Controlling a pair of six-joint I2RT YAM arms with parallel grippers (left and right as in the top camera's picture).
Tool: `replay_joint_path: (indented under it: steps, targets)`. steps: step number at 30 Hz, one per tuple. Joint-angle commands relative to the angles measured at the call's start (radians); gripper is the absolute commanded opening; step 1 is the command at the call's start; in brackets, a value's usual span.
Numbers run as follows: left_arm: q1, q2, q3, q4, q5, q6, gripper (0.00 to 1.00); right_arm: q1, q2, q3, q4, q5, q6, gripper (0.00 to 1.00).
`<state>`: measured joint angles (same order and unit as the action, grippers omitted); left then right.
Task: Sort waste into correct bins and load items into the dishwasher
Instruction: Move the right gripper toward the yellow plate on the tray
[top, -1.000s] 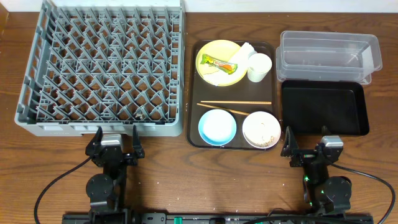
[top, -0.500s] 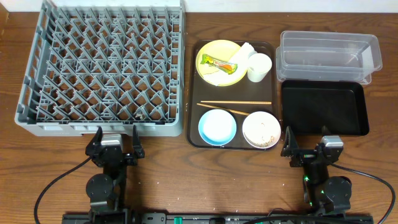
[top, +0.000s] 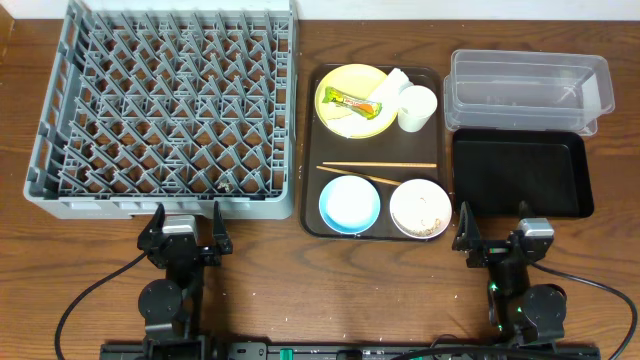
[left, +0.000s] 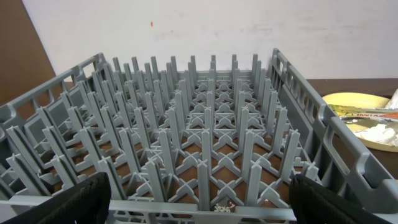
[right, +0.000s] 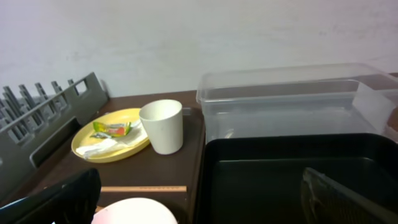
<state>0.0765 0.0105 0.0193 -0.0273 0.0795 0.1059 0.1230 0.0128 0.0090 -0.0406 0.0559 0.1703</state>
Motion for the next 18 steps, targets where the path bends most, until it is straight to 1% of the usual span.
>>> replay_joint_path:
  steps: [1, 3, 5, 6, 8, 13, 18]
  targets:
    - [-0.004, -0.006, -0.015, -0.036, 0.018, 0.006, 0.93, 0.000, -0.006, -0.003, 0.004, 0.032, -0.018, 0.99]
    - [-0.004, -0.006, -0.015, -0.036, 0.018, 0.006, 0.93, 0.000, -0.006, -0.003, 0.015, 0.000, 0.003, 0.99]
    - [-0.004, -0.006, -0.015, -0.036, 0.018, 0.006, 0.93, 0.000, -0.006, -0.003, 0.070, -0.103, 0.019, 0.99]
    - [-0.004, -0.006, -0.015, -0.036, 0.018, 0.006, 0.93, 0.000, -0.006, 0.000, 0.079, -0.116, 0.016, 0.99]
    - [-0.004, -0.006, -0.015, -0.036, 0.018, 0.006, 0.93, 0.000, -0.006, 0.016, 0.076, -0.116, 0.011, 0.99]
    - [-0.004, -0.006, -0.015, -0.036, 0.018, 0.006, 0.93, 0.000, -0.003, 0.083, 0.068, -0.116, -0.065, 0.99]
    - [-0.004, -0.006, -0.015, -0.036, 0.018, 0.006, 0.93, 0.000, 0.048, 0.214, 0.004, -0.145, -0.079, 0.99]
